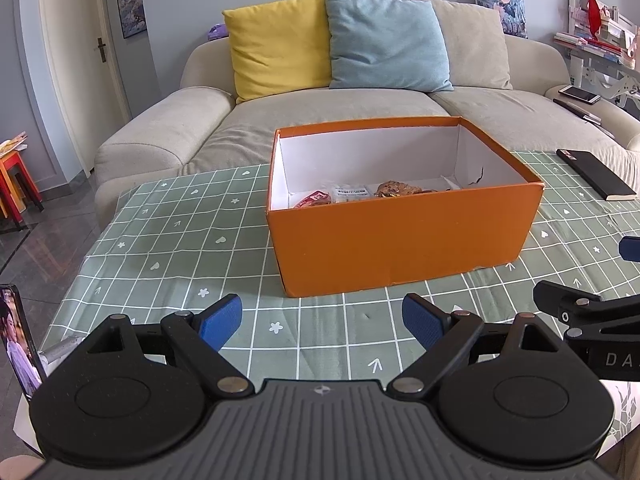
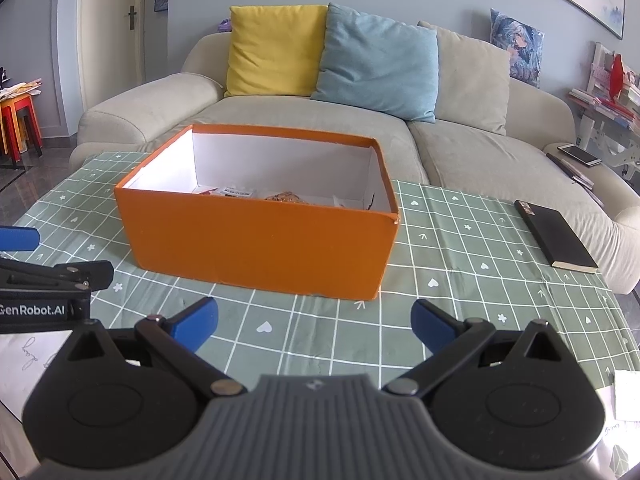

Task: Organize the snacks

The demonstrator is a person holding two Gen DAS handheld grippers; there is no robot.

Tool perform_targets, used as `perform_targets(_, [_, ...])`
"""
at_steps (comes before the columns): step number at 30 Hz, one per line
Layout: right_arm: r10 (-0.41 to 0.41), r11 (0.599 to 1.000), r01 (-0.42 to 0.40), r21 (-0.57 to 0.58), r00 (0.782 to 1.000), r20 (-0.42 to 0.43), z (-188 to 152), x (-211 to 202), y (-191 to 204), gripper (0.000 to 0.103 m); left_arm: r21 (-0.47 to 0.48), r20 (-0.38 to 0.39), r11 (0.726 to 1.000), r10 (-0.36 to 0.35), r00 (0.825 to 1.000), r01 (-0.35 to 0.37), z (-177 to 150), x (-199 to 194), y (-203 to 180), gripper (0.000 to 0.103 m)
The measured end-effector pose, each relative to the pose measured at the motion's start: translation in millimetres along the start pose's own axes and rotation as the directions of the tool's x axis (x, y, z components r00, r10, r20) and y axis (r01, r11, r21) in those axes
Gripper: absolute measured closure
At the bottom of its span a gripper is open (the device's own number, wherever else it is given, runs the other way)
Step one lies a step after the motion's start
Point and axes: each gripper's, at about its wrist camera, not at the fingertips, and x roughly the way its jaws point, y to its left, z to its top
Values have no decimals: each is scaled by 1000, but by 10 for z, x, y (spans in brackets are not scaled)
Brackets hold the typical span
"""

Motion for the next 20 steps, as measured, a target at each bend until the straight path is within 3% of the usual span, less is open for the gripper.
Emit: perform_targets(20, [-2, 1000, 2, 1, 1000, -8, -16, 12, -6, 4, 27, 41, 1000, 14, 999, -15, -6, -34, 9, 0])
